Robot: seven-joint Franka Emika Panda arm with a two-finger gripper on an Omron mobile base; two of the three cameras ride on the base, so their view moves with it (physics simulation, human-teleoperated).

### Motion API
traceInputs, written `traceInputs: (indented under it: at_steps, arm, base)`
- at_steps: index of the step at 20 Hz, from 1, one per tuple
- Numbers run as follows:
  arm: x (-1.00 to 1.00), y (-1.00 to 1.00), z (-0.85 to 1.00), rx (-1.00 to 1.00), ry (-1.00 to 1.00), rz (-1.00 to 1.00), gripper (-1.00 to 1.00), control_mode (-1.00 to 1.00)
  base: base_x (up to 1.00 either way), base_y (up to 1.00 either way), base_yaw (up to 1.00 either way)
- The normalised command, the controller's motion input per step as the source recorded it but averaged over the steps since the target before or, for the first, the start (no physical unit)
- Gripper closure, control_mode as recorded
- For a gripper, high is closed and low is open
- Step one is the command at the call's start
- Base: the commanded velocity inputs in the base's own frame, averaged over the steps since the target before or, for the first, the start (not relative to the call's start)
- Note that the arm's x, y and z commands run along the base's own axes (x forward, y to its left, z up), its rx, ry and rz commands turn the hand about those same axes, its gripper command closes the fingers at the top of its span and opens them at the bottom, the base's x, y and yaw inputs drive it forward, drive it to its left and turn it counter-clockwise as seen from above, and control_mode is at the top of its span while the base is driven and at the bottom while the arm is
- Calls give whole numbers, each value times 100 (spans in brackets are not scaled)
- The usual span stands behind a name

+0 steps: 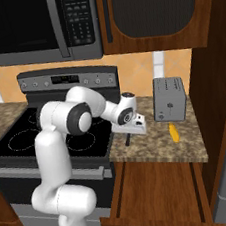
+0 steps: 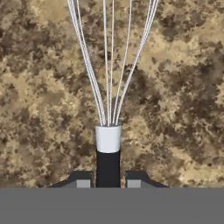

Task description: Pick the whisk from the drawer and place it on the counter.

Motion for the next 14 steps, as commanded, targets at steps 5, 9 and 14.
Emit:
traceInputs:
  at_steps: [5, 9, 14]
  arm:
    - [30, 0, -23, 0, -1, 0, -100, -100]
    - [4, 0, 0, 0, 0, 0, -100, -100]
    - [0, 2, 8, 0, 0, 0, -100, -100]
  base:
    - [0, 0, 0]
    - [0, 0, 0]
    - [0, 0, 0]
